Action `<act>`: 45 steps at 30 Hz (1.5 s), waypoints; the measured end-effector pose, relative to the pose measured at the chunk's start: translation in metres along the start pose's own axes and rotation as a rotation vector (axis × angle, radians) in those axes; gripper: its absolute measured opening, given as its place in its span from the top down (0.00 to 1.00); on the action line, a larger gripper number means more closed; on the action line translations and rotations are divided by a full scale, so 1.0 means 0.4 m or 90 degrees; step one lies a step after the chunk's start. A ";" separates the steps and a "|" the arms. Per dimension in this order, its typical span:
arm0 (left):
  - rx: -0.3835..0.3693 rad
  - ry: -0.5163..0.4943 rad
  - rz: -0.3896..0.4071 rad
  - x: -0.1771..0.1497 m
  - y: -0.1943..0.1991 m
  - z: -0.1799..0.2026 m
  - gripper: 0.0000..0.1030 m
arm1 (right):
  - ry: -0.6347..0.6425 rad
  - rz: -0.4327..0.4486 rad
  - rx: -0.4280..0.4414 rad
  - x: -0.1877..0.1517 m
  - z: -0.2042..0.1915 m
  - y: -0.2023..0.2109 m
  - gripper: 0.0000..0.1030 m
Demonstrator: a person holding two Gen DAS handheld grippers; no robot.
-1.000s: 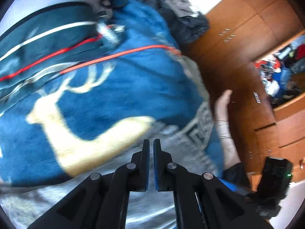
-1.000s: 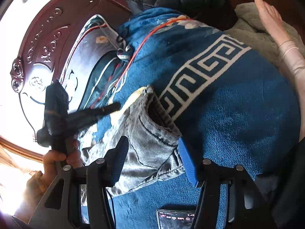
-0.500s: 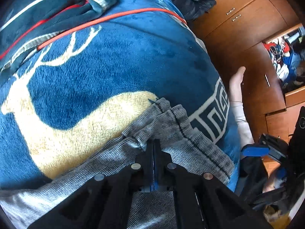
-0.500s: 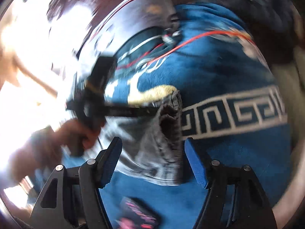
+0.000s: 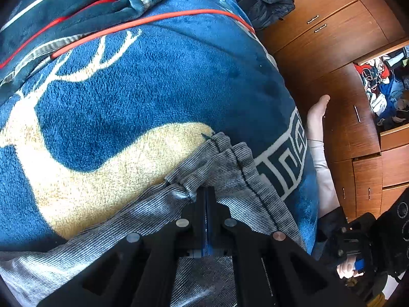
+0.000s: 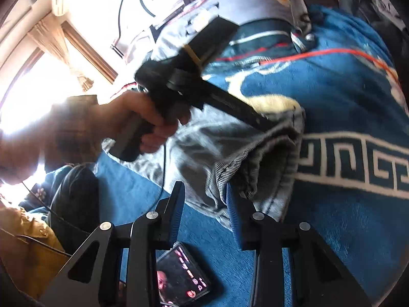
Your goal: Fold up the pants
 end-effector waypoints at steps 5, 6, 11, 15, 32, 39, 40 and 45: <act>0.008 0.001 -0.001 -0.001 -0.001 0.002 0.95 | 0.019 -0.004 -0.091 0.003 0.036 -0.037 0.67; 0.009 0.001 -0.002 -0.001 -0.001 0.002 0.95 | 0.030 -0.015 -0.113 -0.003 0.042 -0.051 0.67; 0.015 -0.004 -0.006 0.001 -0.001 0.005 0.95 | 0.055 -0.040 -0.126 -0.024 0.034 -0.057 0.90; 0.068 -0.119 -0.014 -0.002 0.001 0.049 0.95 | 0.018 0.046 -0.020 0.014 -0.010 0.038 0.90; 0.057 -0.057 0.110 -0.157 0.235 -0.012 0.54 | -0.178 0.082 -0.127 -0.013 0.139 0.086 0.50; 0.172 0.038 0.092 -0.461 0.393 -0.274 0.52 | -0.176 -0.010 -0.218 -0.041 0.100 -0.030 0.87; 0.201 0.044 0.079 -0.507 0.409 -0.313 0.52 | -0.146 -0.019 -0.274 -0.044 0.095 -0.043 0.89; 0.256 0.096 0.048 -0.663 0.450 -0.458 0.53 | -0.113 -0.004 -0.490 -0.045 0.111 -0.052 0.89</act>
Point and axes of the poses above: each gripper's, at about its wrist camera, not at the fingertips, and y roughly against the way its jaws point, z to its right, x to its top, the point moved 7 cm from there along -y, roughly the way its jaws point, and after that the axes turned 9 degrees about -y, right-handed, at the moved point
